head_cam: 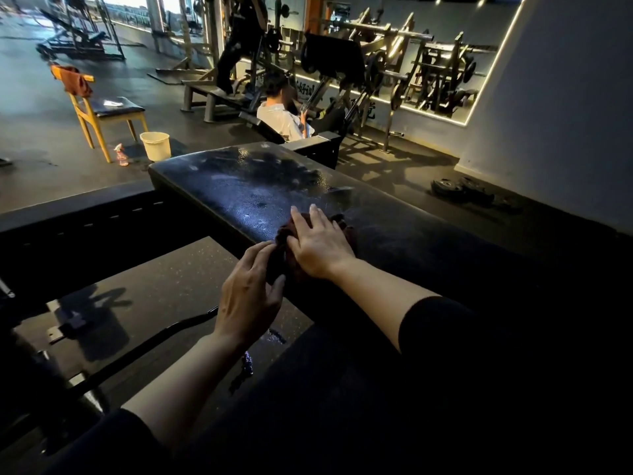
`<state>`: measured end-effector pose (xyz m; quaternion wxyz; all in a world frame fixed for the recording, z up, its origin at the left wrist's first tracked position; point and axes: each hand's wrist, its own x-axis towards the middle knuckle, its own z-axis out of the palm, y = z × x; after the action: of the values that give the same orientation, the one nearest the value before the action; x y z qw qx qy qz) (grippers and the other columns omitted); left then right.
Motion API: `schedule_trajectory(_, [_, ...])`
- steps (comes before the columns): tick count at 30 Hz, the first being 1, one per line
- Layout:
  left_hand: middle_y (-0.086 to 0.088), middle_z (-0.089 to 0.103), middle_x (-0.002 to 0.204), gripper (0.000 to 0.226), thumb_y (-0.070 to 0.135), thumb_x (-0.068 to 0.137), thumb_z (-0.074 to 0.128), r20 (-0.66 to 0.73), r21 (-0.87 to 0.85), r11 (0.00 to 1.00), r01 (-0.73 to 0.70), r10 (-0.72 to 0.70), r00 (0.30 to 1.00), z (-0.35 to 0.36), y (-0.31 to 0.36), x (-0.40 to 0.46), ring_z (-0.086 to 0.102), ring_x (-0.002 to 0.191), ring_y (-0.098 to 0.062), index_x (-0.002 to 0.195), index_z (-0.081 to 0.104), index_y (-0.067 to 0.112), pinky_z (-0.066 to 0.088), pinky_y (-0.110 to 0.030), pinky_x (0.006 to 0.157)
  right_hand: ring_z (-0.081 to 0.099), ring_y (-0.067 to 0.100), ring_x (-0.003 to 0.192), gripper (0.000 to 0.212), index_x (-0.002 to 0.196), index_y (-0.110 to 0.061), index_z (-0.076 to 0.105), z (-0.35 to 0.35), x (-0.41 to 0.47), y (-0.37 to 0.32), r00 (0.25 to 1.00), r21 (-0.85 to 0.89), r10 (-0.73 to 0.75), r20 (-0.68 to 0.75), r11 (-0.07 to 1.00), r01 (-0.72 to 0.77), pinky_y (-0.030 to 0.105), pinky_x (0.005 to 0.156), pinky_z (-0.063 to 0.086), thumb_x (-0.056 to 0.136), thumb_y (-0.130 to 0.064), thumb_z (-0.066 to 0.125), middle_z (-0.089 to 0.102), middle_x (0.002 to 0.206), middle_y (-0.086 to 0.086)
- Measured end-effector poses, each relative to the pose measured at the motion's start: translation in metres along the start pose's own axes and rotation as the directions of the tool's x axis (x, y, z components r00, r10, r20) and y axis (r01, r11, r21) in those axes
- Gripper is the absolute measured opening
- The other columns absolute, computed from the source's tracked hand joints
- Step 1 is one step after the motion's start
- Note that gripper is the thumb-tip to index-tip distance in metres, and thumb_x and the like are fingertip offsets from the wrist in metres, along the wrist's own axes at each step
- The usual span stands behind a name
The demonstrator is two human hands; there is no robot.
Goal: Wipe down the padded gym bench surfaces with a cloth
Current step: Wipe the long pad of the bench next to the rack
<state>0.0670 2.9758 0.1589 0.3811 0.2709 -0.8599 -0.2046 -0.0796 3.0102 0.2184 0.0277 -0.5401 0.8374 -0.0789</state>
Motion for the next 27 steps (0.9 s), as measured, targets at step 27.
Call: schedule_trajectory(27, [-0.005, 0.064, 0.106, 0.025, 0.028, 0.093, 0.054, -0.013, -0.076, 0.87, -0.488, 0.488, 0.873, 0.036, 0.069, -0.036, 0.059, 0.1, -0.023, 0.107, 0.067, 0.011, 0.038, -0.047, 0.104, 0.013, 0.013, 0.145, 0.048, 0.148, -0.029, 0.027, -0.042, -0.231, 0.105, 0.982, -0.083, -0.188, -0.01, 0.979, 0.187, 0.019, 0.114, 0.002, 0.102, -0.024, 0.035, 0.012, 0.159, -0.007])
